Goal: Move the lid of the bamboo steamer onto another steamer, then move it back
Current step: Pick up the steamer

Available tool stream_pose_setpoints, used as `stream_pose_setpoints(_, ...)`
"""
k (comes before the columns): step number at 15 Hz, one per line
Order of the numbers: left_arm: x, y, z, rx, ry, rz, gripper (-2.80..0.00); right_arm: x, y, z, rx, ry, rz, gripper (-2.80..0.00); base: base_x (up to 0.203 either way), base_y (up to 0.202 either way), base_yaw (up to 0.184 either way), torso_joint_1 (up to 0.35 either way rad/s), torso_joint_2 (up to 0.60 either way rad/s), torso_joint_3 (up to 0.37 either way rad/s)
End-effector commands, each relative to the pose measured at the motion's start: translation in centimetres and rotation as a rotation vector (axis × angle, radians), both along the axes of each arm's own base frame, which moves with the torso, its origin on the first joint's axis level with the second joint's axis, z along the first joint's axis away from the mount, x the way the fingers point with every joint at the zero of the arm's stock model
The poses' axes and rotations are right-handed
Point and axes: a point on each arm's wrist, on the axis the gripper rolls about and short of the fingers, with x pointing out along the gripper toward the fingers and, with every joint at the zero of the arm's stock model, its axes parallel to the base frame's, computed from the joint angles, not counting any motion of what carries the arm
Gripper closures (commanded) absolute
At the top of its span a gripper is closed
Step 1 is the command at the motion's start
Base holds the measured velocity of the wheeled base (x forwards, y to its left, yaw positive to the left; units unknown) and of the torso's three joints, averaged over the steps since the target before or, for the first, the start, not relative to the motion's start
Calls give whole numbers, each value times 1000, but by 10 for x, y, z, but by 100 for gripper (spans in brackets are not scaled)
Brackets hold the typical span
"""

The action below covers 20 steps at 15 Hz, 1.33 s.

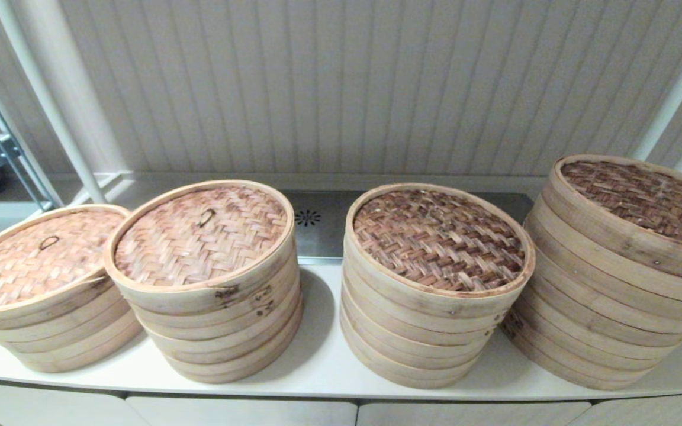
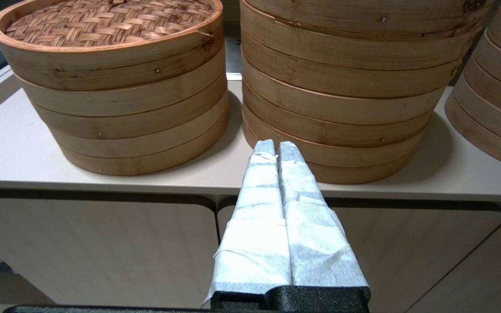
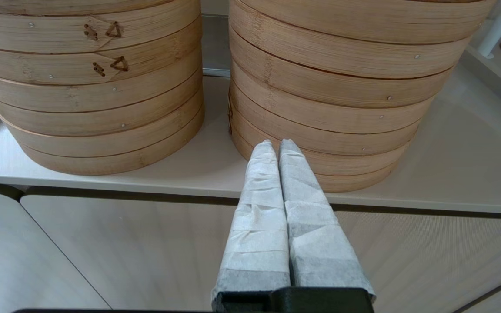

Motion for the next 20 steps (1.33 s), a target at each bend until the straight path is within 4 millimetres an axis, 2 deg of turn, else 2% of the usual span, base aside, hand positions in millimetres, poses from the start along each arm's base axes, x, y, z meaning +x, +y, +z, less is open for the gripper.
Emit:
stream_pose_setpoints(1, 1, 0, -4, 0, 15, -1, 0, 0, 0, 0, 0, -3, 2, 0, 0, 0, 0, 0, 0, 0)
stream_pose_setpoints(7, 1, 0, -3, 17, 18, 5, 0, 0, 0, 0, 8, -4, 2, 0, 0, 0, 0, 0, 0, 0)
stream_pose_setpoints(8, -2, 0, 6, 13, -2, 4, 0, 0, 0, 0, 8, -4, 2, 0, 0, 0, 0, 0, 0, 0)
stream_pose_setpoints(9, -6, 0, 23, 5, -31, 3, 0, 0, 0, 0, 9, -4, 2, 0, 0, 0, 0, 0, 0, 0)
stream_pose_setpoints(11, -11, 0, 68, -26, -47, -5, 0, 0, 0, 0, 8, -4, 2, 0, 0, 0, 0, 0, 0, 0)
stream_pose_setpoints(12, -8, 0, 89, -36, -27, -11, 0, 0, 0, 0, 9, -4, 0, 0, 0, 0, 0, 0, 0, 0)
stream_pose_setpoints(14, 10, -1, 127, -48, 32, -46, 0, 0, 0, 0, 11, -4, 0, 0, 0, 0, 0, 0, 0, 0)
stream_pose_setpoints(17, 57, -3, 175, -87, 134, -108, 0, 0, 0, 0, 11, -4, 0, 0, 0, 0, 0, 0, 0, 0)
stream_pose_setpoints(19, 87, -4, 196, -106, 184, -145, 0, 0, 0, 0, 11, -4, 1, 0, 0, 0, 0, 0, 0, 0)
stream_pose_setpoints(20, 103, -5, 200, -112, 220, -154, 0, 0, 0, 0, 11, -4, 1, 0, 0, 0, 0, 0, 0, 0)
